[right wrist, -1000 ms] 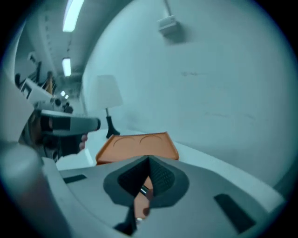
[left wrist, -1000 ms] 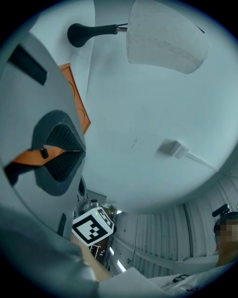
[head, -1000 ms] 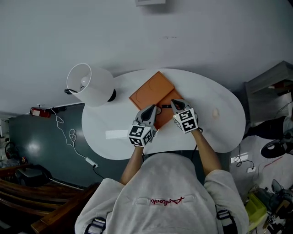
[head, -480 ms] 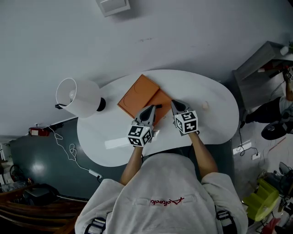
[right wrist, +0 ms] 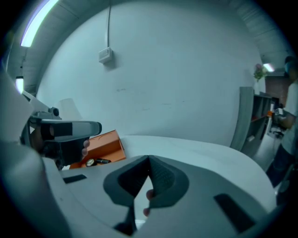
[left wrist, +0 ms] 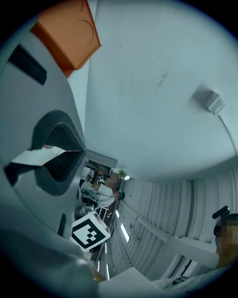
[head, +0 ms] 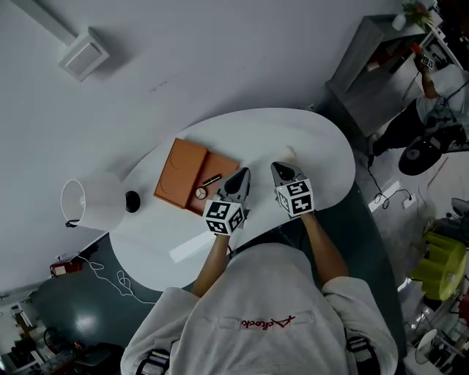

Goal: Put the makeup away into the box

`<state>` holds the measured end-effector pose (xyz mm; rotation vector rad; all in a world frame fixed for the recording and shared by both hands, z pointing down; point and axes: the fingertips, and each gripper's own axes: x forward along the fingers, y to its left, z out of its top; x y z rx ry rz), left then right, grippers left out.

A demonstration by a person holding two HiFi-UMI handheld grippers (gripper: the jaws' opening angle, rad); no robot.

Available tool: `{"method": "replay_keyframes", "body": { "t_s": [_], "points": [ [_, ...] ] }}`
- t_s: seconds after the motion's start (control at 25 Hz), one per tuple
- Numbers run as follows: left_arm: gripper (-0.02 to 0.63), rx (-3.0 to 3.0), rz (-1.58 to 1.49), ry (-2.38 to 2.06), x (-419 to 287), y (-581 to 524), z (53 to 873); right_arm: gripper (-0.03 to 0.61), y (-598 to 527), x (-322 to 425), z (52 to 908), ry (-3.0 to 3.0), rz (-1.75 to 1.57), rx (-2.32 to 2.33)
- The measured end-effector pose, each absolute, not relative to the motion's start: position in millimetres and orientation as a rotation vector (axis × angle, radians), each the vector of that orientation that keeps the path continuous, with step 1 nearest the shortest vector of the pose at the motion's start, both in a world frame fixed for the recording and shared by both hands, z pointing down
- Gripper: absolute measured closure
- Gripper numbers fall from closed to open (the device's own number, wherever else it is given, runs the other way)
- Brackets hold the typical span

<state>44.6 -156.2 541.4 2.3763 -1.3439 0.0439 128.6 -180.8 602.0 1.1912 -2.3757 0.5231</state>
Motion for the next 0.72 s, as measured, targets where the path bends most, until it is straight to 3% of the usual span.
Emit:
{"method": "replay_keyframes", "body": {
  "t_s": [0.32,0.72],
  "points": [
    [0.603,2.432,0.094,-1.176,115.6,-167.6,554.5,0.559,-174.0,205.5,622.2,-2.260,0.596,1.331],
    [0.603,2.375,0.158,-1.137,130.4,-171.9,588.7,0.558,-168.1,218.9,656.5,-2.208,0.674,1.300]
  ]
}}
